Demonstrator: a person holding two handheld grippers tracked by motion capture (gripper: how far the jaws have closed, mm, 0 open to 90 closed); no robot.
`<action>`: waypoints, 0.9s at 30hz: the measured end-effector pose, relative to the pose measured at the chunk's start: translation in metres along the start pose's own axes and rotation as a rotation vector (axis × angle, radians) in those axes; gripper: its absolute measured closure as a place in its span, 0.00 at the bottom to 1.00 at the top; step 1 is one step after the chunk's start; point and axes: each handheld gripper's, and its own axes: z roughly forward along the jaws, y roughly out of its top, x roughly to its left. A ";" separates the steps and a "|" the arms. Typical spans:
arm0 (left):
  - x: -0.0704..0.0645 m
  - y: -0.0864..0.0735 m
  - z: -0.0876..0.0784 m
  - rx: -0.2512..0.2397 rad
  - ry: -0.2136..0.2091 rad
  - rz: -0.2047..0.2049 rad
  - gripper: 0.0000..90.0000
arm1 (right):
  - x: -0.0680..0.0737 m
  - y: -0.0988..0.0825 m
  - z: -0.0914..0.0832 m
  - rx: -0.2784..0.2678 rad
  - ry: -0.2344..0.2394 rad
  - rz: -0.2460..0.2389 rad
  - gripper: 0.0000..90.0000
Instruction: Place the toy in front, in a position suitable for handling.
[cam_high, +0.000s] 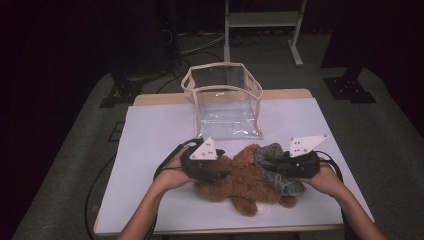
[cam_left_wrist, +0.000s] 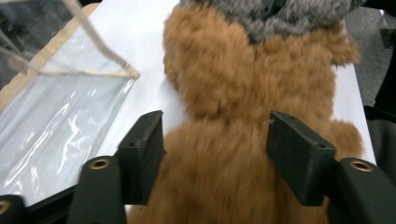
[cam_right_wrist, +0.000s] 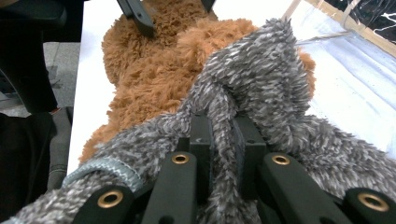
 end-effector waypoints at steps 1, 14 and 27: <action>0.002 -0.005 -0.004 -0.003 -0.011 -0.013 0.34 | 0.000 0.000 0.000 0.000 0.002 0.000 0.89; 0.019 -0.040 -0.017 -0.027 -0.034 -0.119 0.20 | -0.003 0.003 0.005 0.012 0.011 0.008 0.88; 0.027 -0.049 -0.017 -0.005 -0.047 -0.155 0.15 | -0.004 0.007 0.006 0.033 -0.014 -0.044 0.87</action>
